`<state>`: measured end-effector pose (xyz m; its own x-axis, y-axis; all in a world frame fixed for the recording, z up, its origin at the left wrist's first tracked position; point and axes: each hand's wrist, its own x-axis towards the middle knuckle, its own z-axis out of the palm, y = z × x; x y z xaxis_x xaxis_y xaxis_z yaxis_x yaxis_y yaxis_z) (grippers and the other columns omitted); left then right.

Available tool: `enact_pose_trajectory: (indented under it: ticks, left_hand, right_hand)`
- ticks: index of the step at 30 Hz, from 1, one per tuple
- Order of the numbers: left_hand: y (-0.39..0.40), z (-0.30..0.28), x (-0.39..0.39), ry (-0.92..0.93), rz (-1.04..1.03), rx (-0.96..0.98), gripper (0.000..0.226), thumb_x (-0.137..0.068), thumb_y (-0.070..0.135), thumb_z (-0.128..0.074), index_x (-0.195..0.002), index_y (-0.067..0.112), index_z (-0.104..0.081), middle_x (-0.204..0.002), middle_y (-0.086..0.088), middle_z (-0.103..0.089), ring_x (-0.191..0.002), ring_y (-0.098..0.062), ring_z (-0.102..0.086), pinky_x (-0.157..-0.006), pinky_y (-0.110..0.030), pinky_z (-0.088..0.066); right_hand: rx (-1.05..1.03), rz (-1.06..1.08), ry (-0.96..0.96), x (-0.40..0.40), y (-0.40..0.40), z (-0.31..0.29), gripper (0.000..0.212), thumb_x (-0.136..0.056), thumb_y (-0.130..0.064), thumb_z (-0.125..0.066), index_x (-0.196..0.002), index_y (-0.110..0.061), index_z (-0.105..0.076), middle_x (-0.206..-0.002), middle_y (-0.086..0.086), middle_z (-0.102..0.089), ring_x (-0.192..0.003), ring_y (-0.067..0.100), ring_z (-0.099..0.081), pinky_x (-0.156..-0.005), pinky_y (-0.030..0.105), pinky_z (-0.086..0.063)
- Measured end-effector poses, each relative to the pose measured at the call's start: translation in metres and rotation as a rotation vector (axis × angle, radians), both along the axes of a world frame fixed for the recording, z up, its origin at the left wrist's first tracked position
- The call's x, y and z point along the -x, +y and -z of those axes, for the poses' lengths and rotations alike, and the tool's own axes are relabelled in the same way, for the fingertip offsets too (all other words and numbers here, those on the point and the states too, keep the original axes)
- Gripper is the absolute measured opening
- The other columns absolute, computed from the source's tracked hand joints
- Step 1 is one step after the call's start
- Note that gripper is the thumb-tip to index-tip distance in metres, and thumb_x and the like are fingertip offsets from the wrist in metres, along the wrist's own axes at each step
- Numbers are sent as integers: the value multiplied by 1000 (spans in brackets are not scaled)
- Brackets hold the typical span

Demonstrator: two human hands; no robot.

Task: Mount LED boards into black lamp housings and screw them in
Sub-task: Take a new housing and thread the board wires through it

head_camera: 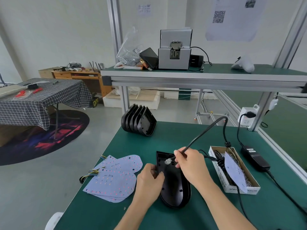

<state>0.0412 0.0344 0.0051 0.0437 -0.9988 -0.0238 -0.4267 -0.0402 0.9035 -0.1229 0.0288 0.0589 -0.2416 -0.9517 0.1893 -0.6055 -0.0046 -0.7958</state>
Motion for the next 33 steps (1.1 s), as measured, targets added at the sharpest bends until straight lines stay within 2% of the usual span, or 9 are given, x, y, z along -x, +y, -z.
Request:
enact_pose_trajectory:
  ticks: [4,8,14,19,24,26,29,31,33]
  left_hand:
    - [15,-2,3,92,11,119,12,-87,31,-67,-96,33,-59,-84,19,-71,-74,-3,-66,-68,-26,-54]
    - [26,-12,5,109,-5,183,17,-84,41,-62,-100,39,-54,-93,24,-71,-86,-3,-69,-74,-27,-55]
    - [36,-16,3,136,-18,231,24,-93,28,-66,-106,41,-51,-99,23,-72,-91,-3,-70,-79,-32,-55]
    - [45,-17,2,139,-29,269,30,-96,16,-66,-112,35,-51,-98,22,-74,-87,-3,-72,-74,-25,-53]
    - [48,-27,10,168,-6,302,28,-96,15,-65,-112,34,-53,-92,17,-75,-83,-6,-72,-73,-29,-53]
    - [48,-29,13,217,-11,292,28,-96,16,-66,-110,36,-54,-92,16,-75,-82,-6,-73,-71,-27,-51]
    - [50,-31,12,287,-51,316,26,-90,29,-65,-106,46,-53,-95,17,-77,-80,-6,-73,-68,-20,-49]
    - [50,-31,11,367,-67,320,25,-84,37,-63,-105,47,-54,-98,14,-78,-83,-10,-74,-69,-23,-52]
    - [53,-30,11,469,-43,296,27,-81,45,-65,-107,44,-57,-102,7,-78,-89,-15,-74,-67,-25,-57]
  right_hand:
    - [111,11,-53,2,3,-7,25,-102,-27,-64,-78,-27,-69,-67,-10,-73,-59,2,-70,-64,19,-54]
    - [183,22,-141,-4,8,-13,22,-102,-26,-65,-81,-26,-70,-72,-14,-73,-60,5,-72,-66,30,-60]
    - [211,17,-268,-16,14,-18,20,-103,-24,-64,-85,-22,-71,-71,-6,-75,-62,12,-74,-62,33,-61]
    - [166,-74,-114,-24,20,-12,19,-101,-25,-67,-85,-23,-76,-68,-12,-73,-66,2,-70,-64,15,-51]
    - [174,-10,-54,-30,28,-12,7,-96,-35,-72,-92,-31,-69,-78,-12,-72,-80,6,-67,-76,31,-54]
    - [117,8,35,-30,34,-12,14,-95,-42,-70,-102,-34,-60,-90,-12,-72,-89,11,-67,-81,36,-54]
    - [183,120,195,-22,54,-10,16,-94,-45,-69,-100,-36,-57,-92,-17,-63,-85,12,-62,-73,31,-50]
    - [210,208,249,-9,67,-4,24,-93,-46,-70,-112,-37,-57,-101,-19,-55,-92,9,-59,-73,32,-51]
    - [63,149,99,2,74,4,35,-95,-47,-69,-124,-39,-51,-112,-20,-55,-103,5,-58,-83,27,-50]
